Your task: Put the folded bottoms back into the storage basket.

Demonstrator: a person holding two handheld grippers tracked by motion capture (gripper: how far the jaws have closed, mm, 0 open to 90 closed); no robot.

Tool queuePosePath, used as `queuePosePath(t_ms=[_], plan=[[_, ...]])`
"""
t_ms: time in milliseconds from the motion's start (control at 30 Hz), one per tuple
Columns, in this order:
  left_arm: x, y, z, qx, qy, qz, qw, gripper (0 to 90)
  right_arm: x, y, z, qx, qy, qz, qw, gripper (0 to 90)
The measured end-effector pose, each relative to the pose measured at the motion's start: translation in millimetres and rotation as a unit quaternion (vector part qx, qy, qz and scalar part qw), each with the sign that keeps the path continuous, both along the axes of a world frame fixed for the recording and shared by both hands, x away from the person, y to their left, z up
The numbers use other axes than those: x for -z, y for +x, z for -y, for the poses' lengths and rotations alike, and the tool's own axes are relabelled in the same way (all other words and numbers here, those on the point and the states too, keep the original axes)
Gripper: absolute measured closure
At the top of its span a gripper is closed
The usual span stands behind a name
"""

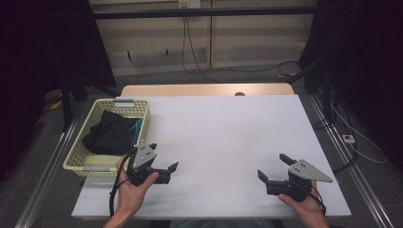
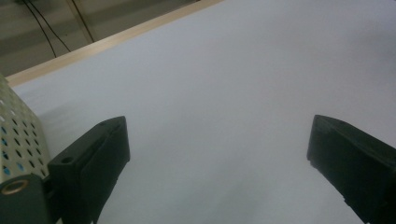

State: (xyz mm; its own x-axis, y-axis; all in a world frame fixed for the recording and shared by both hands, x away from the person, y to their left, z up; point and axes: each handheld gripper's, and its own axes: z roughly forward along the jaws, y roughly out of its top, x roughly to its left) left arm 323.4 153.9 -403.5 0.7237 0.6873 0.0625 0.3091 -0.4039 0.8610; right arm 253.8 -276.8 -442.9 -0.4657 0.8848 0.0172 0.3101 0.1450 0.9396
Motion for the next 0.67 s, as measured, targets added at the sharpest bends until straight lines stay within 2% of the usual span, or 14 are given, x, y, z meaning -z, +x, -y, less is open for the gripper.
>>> queuePosePath(t_ms=[100,167,233,367,600,667], plan=[[8.3,-2.2,1.3,0.008,-0.008,-0.007,0.9999,5.9,0.0,-0.2,0.1,0.0,0.0,0.0,1.0,3.1],[13.3,-4.1,1.0,0.011,-0.004,-0.012,0.9999,5.9,-0.2,-0.4,0.1,0.0,0.0,0.0,1.0,3.1],[16.1,-4.3,-2.0,0.009,-0.002,-0.012,0.9999,5.9,-0.3,-0.8,0.1,0.001,0.001,0.001,1.0,3.1],[23.6,-4.2,-10.9,0.001,-0.017,-0.012,0.9998,5.8,-0.5,-2.1,0.9,0.002,0.001,0.003,1.0,3.1],[28.7,-2.4,-9.5,-0.003,-0.016,-0.028,0.9995,5.8,-1.0,-2.5,2.4,0.006,0.002,0.002,1.0,3.1],[29.7,0.4,-8.5,-0.015,-0.023,-0.035,0.999,5.8,-1.0,-2.7,2.1,0.006,0.002,0.002,1.0,3.1]])
